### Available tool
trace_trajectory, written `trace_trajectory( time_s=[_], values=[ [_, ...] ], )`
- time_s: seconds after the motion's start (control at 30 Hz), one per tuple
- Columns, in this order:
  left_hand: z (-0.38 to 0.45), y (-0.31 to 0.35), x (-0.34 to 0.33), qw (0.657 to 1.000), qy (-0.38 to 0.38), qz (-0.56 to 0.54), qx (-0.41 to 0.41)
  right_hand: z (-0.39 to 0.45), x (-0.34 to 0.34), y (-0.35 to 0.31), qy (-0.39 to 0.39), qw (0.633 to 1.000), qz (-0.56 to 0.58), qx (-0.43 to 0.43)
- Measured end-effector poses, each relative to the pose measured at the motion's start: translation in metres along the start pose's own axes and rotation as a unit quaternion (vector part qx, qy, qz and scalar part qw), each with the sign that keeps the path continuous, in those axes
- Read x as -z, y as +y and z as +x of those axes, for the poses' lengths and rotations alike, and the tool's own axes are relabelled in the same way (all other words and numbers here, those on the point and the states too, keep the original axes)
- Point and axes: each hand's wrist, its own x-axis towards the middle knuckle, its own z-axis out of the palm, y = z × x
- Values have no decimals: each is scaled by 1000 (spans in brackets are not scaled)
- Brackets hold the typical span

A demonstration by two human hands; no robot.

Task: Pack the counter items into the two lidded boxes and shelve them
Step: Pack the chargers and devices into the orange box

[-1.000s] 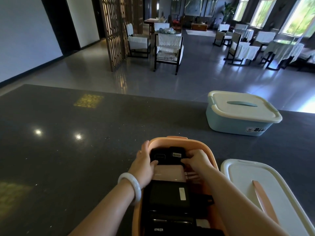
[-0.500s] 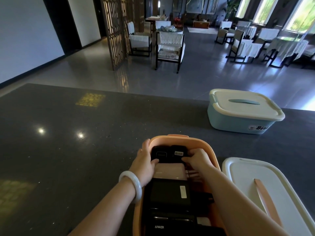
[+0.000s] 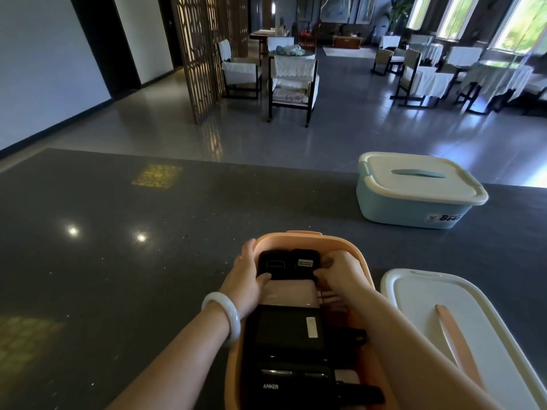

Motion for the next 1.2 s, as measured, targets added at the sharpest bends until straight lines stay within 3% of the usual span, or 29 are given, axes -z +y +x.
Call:
trace_trajectory(
  time_s=[0.2,0.3,0.47,0.57,0.67,0.77,0.93,1.2],
  values=[
    [-1,6,9,1000,-18,-23,-8,-6,7,-15,48,998,-33,39],
    [-7,3,18,1000,15,-15,-3,-12,10,-35,57,994,-21,93],
    [-37,-18,50,992,87,56,67,-27,-9,-87,-4,974,-6,228],
    [-70,-35,77,966,130,199,103,-40,-40,-125,-70,945,-64,312],
    [-118,-57,98,916,154,330,168,-62,-88,-160,-148,889,-156,404],
    [-174,-82,113,879,164,375,246,-96,-141,-187,-221,801,-252,497],
    [-273,-114,132,824,174,375,387,-173,-214,-222,-307,676,-301,599],
    [-473,-151,143,729,231,321,559,-352,-318,-252,-357,501,-349,707]
  ],
)
